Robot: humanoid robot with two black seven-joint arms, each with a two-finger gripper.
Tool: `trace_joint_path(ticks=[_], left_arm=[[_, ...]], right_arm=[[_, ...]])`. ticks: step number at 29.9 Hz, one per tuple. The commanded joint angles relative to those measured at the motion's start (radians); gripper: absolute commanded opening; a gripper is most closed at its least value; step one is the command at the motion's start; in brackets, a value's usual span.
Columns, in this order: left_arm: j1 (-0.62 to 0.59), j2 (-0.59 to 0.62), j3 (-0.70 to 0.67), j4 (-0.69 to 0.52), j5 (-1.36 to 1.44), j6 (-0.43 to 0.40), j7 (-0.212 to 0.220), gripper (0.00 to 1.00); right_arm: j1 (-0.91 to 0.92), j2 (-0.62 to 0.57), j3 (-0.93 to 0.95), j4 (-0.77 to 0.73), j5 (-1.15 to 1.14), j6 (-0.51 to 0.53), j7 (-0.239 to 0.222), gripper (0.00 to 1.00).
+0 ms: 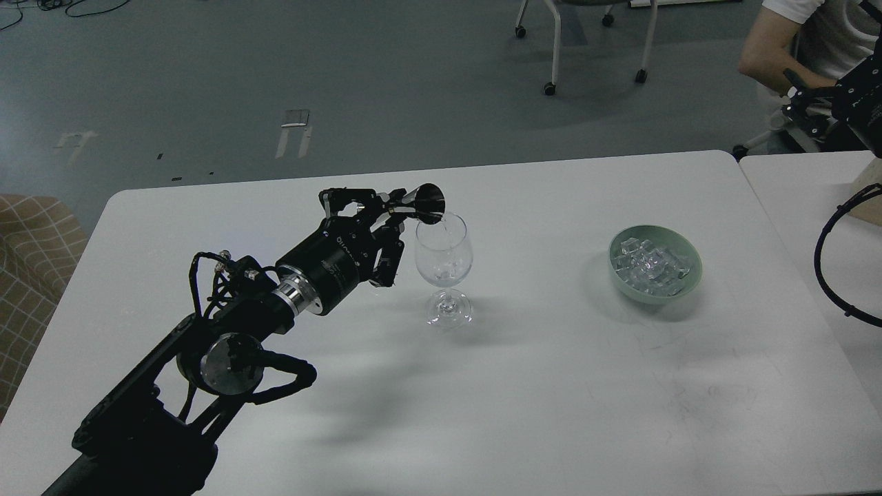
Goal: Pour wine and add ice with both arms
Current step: 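Tilt the jigger cup over the wine glass to pour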
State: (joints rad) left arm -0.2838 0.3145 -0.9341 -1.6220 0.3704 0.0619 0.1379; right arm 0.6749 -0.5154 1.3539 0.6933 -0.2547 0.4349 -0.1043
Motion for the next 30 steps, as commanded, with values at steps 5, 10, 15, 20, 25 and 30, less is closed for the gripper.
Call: trace_joint_path(ticks=[5, 10, 15, 20, 25, 30], left_arm=[[-0.035, 0.001, 0.000, 0.002, 0.016, 0.004, 0.009, 0.00], [-0.051, 0.006, 0.001, 0.007, 0.018, 0.003, 0.012, 0.00], [-0.055, 0.021, 0.001, 0.008, 0.041, 0.003, 0.012, 0.00], [-0.057, 0.032, 0.000, 0.007, 0.065, -0.002, 0.012, 0.00], [-0.071, 0.049, 0.001, 0.007, 0.096, -0.010, 0.009, 0.00], [-0.072, 0.051, 0.001, 0.007, 0.146, -0.048, 0.011, 0.00]], right_arm=[[0.002, 0.000, 0.001, 0.002, 0.000, 0.001, -0.002, 1.00], [0.002, -0.005, 0.001, 0.002, 0.000, 0.001, -0.002, 1.00], [0.002, -0.011, 0.001, 0.002, 0.000, 0.002, -0.002, 1.00], [0.002, -0.009, 0.001, 0.003, 0.000, 0.002, -0.002, 1.00], [0.002, -0.009, 0.001, 0.005, 0.000, 0.002, -0.002, 1.00], [0.002, -0.011, 0.001, 0.005, 0.000, 0.002, 0.000, 1.00]])
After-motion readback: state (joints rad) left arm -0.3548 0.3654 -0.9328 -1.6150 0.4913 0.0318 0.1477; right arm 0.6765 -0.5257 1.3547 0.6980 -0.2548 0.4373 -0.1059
